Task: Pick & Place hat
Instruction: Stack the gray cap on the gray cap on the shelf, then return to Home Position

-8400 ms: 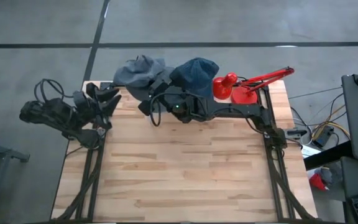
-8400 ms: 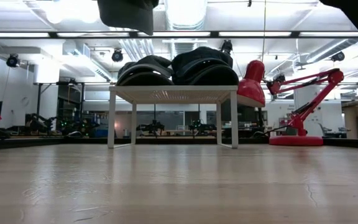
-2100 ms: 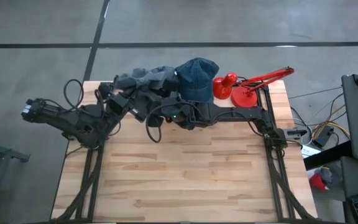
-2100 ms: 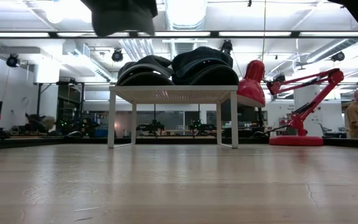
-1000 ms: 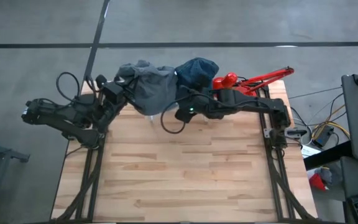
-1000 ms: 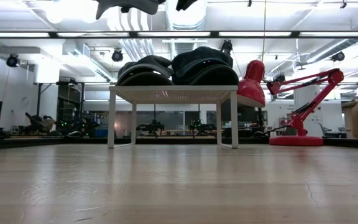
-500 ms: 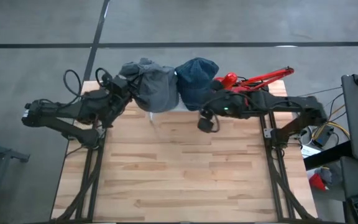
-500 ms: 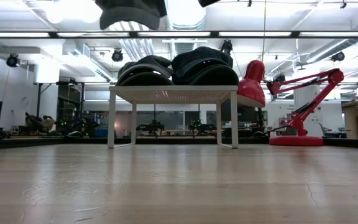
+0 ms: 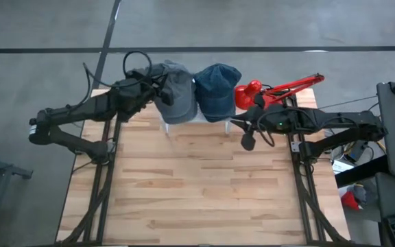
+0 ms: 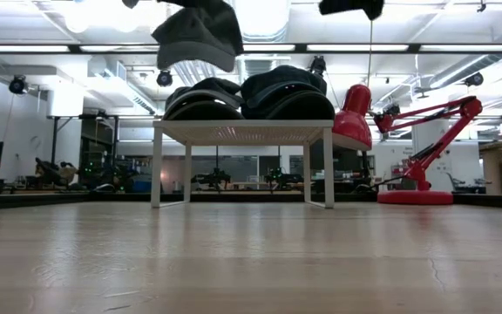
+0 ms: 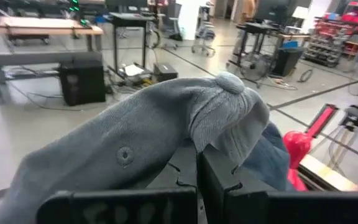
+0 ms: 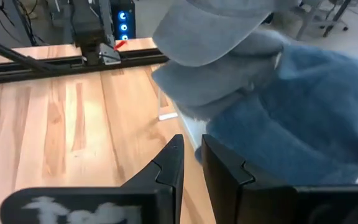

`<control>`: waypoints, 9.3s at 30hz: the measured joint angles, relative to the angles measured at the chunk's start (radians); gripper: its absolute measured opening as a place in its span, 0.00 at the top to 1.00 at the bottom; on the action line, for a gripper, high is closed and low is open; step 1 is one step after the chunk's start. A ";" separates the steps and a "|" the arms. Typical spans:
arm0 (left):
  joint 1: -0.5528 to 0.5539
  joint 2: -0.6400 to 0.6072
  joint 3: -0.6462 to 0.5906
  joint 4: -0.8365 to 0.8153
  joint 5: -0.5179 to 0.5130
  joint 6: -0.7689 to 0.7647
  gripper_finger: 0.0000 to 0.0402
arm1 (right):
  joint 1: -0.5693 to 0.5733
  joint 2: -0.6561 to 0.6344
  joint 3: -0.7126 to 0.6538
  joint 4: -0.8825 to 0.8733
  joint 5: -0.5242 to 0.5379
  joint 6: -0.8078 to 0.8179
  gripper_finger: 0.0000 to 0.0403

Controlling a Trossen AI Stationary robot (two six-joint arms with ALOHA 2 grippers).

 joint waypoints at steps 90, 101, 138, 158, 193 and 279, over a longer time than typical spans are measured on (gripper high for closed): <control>0.224 0.154 0.068 -0.213 0.302 -0.170 0.62 | 0.000 -0.126 -0.149 0.052 0.001 0.076 0.87; 0.224 0.153 0.112 -0.213 0.301 -0.092 0.62 | 0.000 -0.126 -0.149 0.052 0.001 0.076 0.87; 0.223 -0.108 0.082 -0.295 0.208 0.093 0.62 | 0.000 -0.126 -0.149 0.050 0.002 0.049 0.87; 0.201 -0.431 -0.403 -0.130 0.518 -0.018 0.62 | 0.000 -0.132 -0.149 0.051 0.002 0.106 0.87; 0.074 -0.980 -0.957 0.276 0.682 0.030 0.62 | 0.000 -0.310 -0.350 0.268 0.000 0.170 0.87; 0.074 -1.145 -1.279 0.464 0.686 0.085 0.62 | 0.000 -1.111 -1.115 0.724 -0.045 0.154 0.87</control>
